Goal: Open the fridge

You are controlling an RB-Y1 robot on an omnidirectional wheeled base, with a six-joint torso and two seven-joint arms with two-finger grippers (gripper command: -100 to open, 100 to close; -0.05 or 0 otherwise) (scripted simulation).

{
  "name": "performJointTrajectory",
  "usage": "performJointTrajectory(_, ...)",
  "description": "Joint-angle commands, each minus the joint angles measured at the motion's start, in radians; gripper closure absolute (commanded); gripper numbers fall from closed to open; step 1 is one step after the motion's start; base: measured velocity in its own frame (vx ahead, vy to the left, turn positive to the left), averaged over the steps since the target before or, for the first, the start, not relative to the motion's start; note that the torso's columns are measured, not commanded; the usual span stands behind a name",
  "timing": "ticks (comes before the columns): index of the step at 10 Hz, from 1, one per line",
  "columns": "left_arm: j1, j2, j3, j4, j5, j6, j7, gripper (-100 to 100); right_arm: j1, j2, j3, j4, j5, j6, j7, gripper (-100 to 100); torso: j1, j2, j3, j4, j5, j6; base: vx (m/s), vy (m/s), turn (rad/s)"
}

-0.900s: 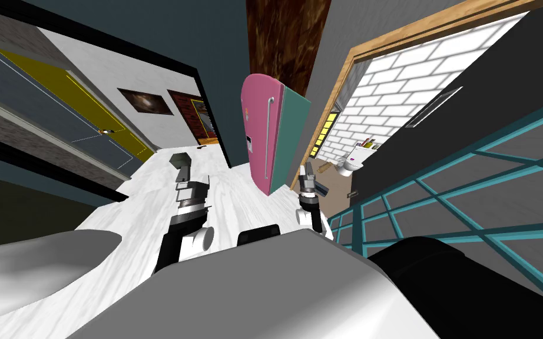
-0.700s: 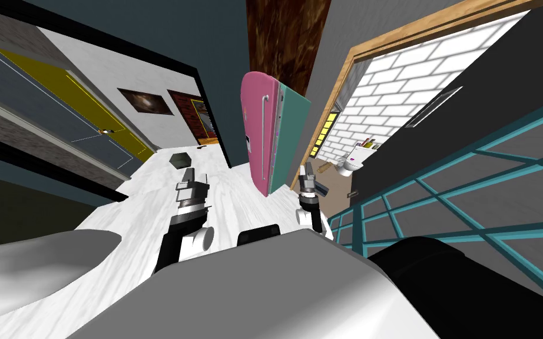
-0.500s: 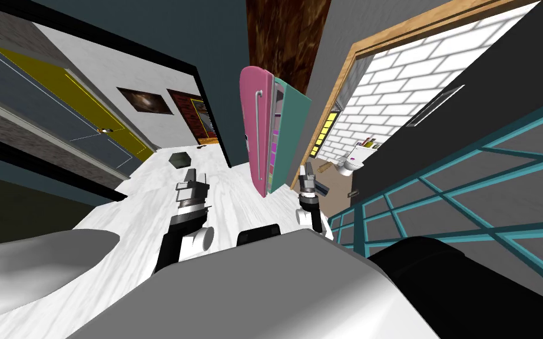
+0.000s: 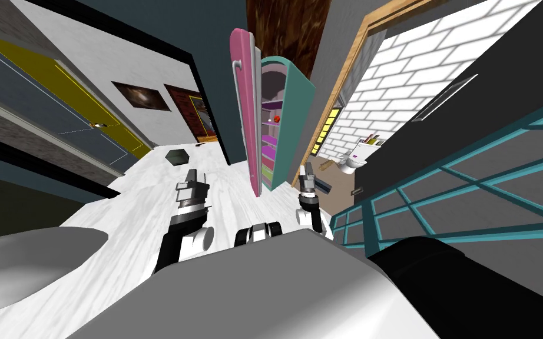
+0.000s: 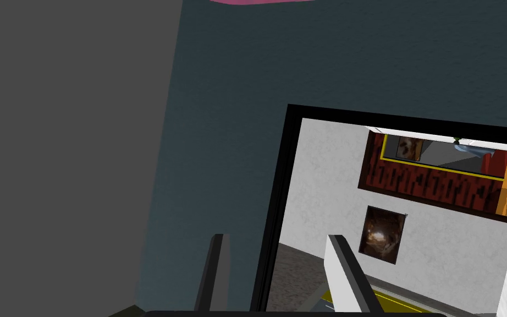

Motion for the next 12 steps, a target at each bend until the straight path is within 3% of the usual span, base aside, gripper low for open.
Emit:
performJointTrajectory(1, 0.000, 0.000, 0.000, 0.000, 0.000, 0.000, 0.000, 0, 0.000, -0.035, -0.005, 0.011, 0.003, 0.001, 0.008, -100, 0.000, 0.074, -0.148, 0.074, 0.000, 0.000, 0.011, 0.017, 0.037)
performJointTrajectory(3, 0.000, 0.000, 0.000, 0.000, 0.000, 0.000, 0.000, 0, -0.001, -0.091, -0.018, 0.034, 0.011, 0.004, 0.027, -100, 0.002, 0.116, -0.236, 0.116, 0.000, 0.000, 0.012, 0.042, 0.052)
performJointTrajectory(12, 0.000, 0.000, 0.000, 0.000, 0.000, 0.000, 0.000, 0, 0.000, -0.341, -0.100, 0.179, 0.065, 0.021, 0.154, -100, 0.000, 0.120, -0.242, 0.121, 0.000, 0.000, 0.026, 0.072, 0.081)
